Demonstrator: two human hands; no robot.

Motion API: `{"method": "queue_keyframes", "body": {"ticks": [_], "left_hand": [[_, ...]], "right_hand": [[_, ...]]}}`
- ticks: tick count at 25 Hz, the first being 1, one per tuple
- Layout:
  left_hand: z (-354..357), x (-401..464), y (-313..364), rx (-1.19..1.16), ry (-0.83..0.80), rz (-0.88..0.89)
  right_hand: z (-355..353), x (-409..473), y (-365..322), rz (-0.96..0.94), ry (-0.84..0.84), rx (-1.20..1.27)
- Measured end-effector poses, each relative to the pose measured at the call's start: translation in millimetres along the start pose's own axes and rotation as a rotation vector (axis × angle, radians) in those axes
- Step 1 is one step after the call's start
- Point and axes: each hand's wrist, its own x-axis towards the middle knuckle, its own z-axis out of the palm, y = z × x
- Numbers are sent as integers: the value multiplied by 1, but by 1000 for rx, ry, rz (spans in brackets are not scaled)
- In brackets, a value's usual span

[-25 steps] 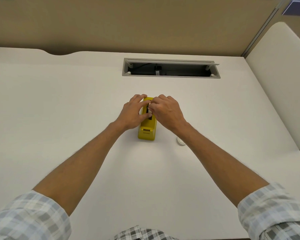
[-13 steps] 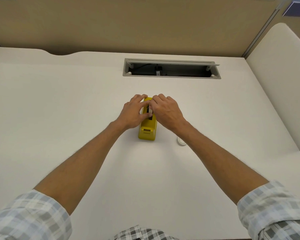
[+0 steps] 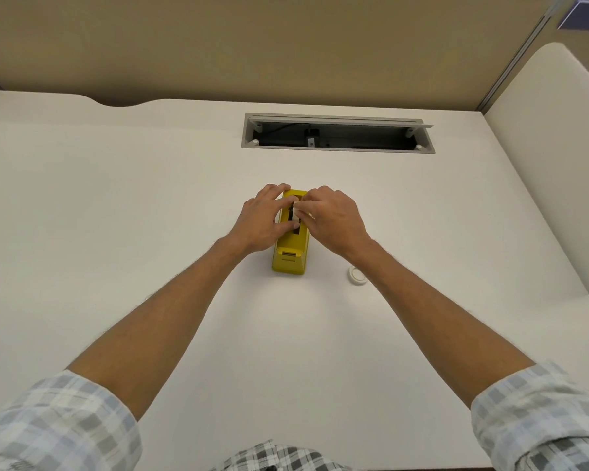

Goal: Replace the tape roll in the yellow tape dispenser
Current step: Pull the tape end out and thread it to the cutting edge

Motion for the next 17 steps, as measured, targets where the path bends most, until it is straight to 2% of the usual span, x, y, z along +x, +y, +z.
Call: {"method": "queue_keyframes", "body": {"ticks": [7,13,17], "left_hand": [[-1,0,2,91,-8,8],[-3,1,3,93,-15,14],[-5,1,5,99,-21,20]], "right_hand": [[2,1,-1,-112,-4,-185],[1,2,0,-187,49,-214],[3,2,1,-171,46,-229]]}}
